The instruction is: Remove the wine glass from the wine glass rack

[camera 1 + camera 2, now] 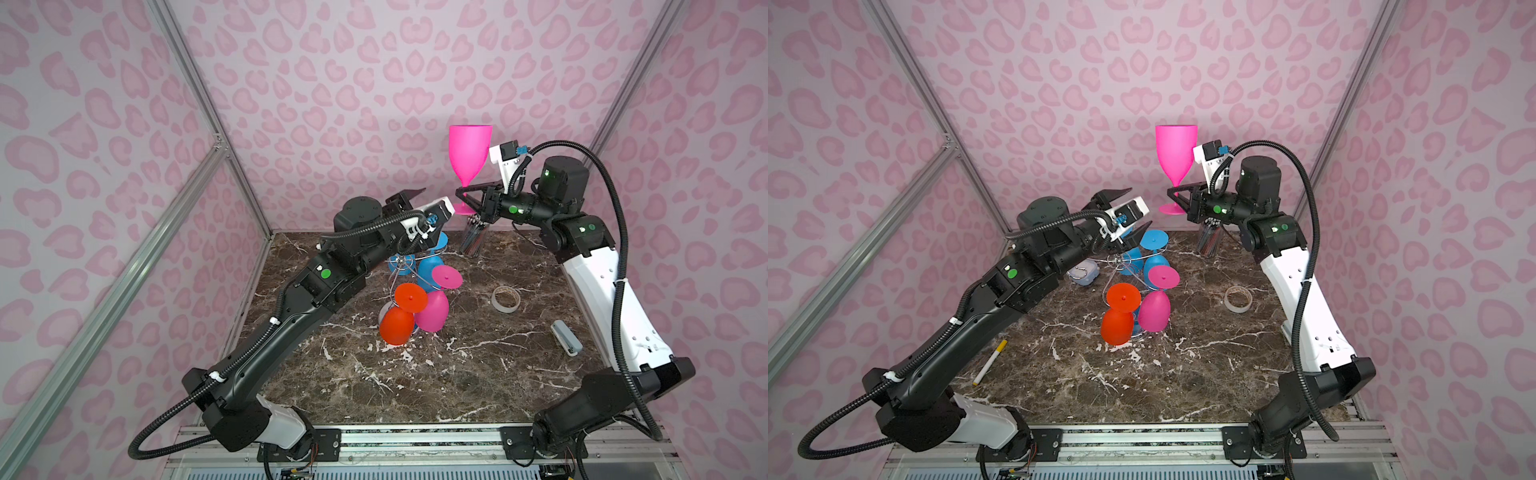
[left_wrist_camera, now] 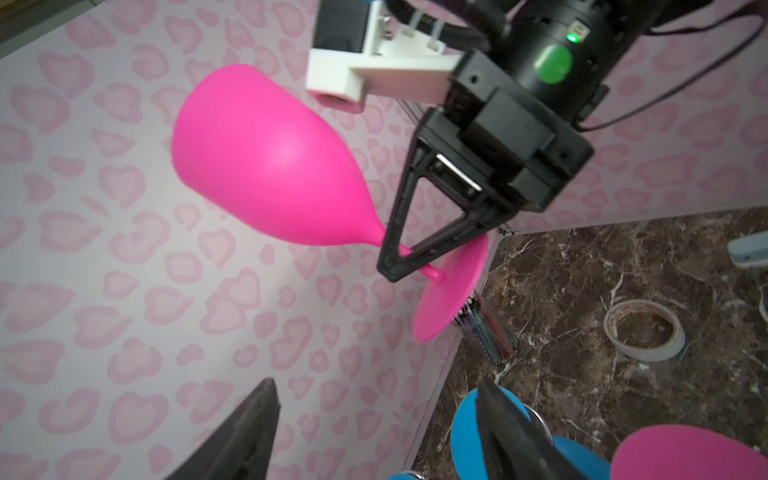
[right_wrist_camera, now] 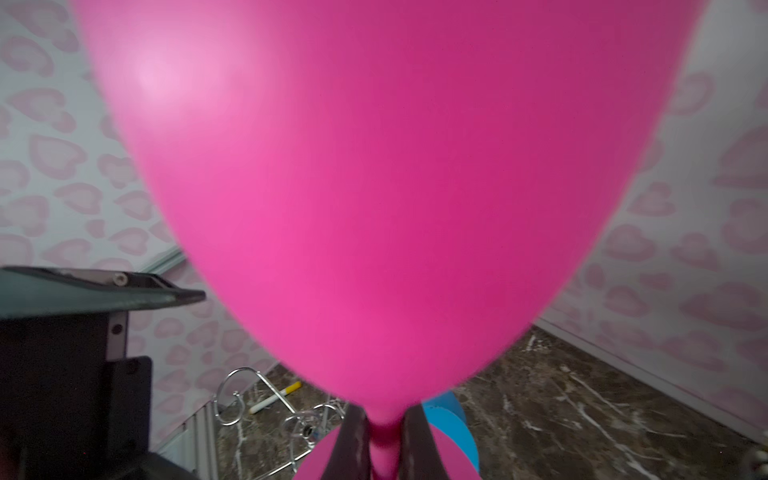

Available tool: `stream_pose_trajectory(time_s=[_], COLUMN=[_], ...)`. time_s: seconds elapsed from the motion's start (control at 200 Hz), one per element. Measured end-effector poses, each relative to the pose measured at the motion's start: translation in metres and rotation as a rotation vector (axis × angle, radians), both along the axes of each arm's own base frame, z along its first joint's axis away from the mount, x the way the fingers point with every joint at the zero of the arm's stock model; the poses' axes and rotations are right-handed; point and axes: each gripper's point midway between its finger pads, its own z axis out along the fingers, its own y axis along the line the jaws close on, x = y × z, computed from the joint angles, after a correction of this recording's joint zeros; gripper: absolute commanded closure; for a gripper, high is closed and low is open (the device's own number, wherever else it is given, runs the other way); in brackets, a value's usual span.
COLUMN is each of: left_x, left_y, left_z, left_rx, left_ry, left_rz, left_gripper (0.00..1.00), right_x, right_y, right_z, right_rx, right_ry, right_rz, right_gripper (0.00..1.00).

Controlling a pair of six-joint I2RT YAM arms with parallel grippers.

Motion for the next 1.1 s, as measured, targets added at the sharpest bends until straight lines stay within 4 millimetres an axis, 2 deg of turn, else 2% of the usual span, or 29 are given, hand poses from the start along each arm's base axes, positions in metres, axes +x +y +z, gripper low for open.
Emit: stream_pose_trajectory(time_s=[0.1, 0.25, 0.355, 0.445, 0.665, 0.745, 0.86, 1.1], left_x=[0.005, 0.011, 0.018, 0.023, 0.036, 0.039, 0.039, 0.041], left_y=[0.023, 0.044, 0.058, 0.065, 0.051, 0.047, 0.039, 0.033], left_z=[0.016, 0.03, 0.04, 0.034, -0.003, -0.011, -0.024, -0.033], left_rx=[-0.166, -0.382, -0.509, -0.589, -0.669, -0.68, -0.672, -0.675], left_ry=[0.104, 0.285, 0.414, 0.536, 0.842, 0.906, 0.98, 1.046], left_rz=[0.013, -0.025, -0.061, -0.087, -0.147, -0.157, -0.176, -0.193], left_gripper=[0.21, 0.18, 0.19, 0.2, 0.27, 0.28, 0.3, 0.35], right_x=[0.007, 0.021, 0.026, 0.028, 0.023, 0.018, 0.011, -0.003], right_y=[-0.018, -0.045, -0.052, -0.051, -0.038, -0.035, -0.033, -0.024], right_z=[-0.007, -0.026, -0.033, -0.041, -0.074, -0.07, -0.054, -0.036], right_rx=[-0.114, -0.324, -0.473, -0.627, -0.929, -0.968, -1.002, -1.076], right_ry=[-0.108, -0.283, -0.416, -0.533, -0.745, -0.809, -0.898, -1.009], right_rz=[-0.112, -0.281, -0.362, -0.405, -0.384, -0.387, -0.421, -0.431], right_gripper=[1.0, 1.0, 1.0, 1.0, 1.0, 1.0, 1.0, 1.0])
